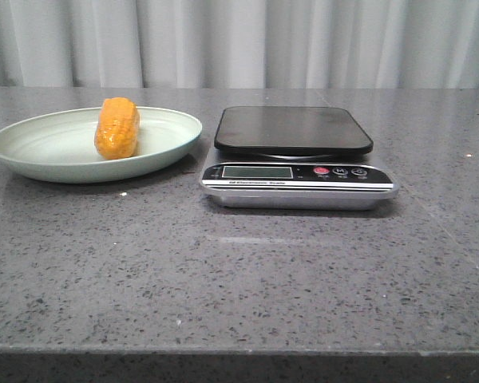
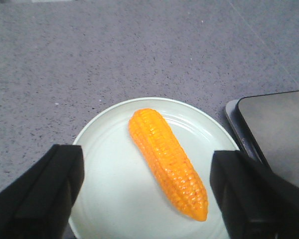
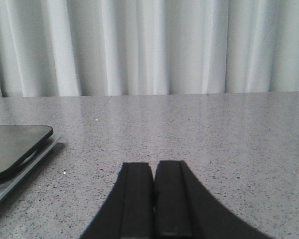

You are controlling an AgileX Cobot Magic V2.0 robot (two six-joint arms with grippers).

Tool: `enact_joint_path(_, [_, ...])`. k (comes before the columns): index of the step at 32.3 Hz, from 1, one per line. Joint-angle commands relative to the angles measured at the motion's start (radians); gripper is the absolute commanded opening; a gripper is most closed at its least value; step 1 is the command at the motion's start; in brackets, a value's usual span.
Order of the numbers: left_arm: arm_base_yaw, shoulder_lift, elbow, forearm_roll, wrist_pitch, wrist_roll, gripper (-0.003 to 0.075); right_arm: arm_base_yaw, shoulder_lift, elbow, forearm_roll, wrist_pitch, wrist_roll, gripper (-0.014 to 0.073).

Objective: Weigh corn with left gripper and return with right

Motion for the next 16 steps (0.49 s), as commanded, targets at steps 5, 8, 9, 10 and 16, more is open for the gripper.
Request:
enact_joint_path(5, [-0.007, 0.193, -0.215, -0.012, 0.125, -0.002, 0.0580, 0.000, -0.014, -0.008, 0.000, -0.074, -0.008, 0.0135])
enact_joint_path(8, [-0.007, 0.255, -0.268, -0.014, 0.179, -0.019, 0.0580, 0.000, -0.014, -0.008, 0.000, -0.074, -0.008, 0.0135])
enact_joint_path(9, [-0.009, 0.271, -0.279, -0.014, 0.192, -0.036, 0.0580, 0.000, -0.014, -0.008, 0.000, -0.074, -0.008, 0.0135])
enact_joint_path(10, [-0.015, 0.287, -0.297, -0.014, 0.208, -0.045, 0.0580, 0.000, -0.014, -0.008, 0.000, -0.074, -0.008, 0.0135])
enact_joint_path(16, [-0.044, 0.384, -0.373, -0.002, 0.263, -0.129, 0.0580, 0.000, -0.014, -0.008, 0.000, -0.074, -0.008, 0.0135])
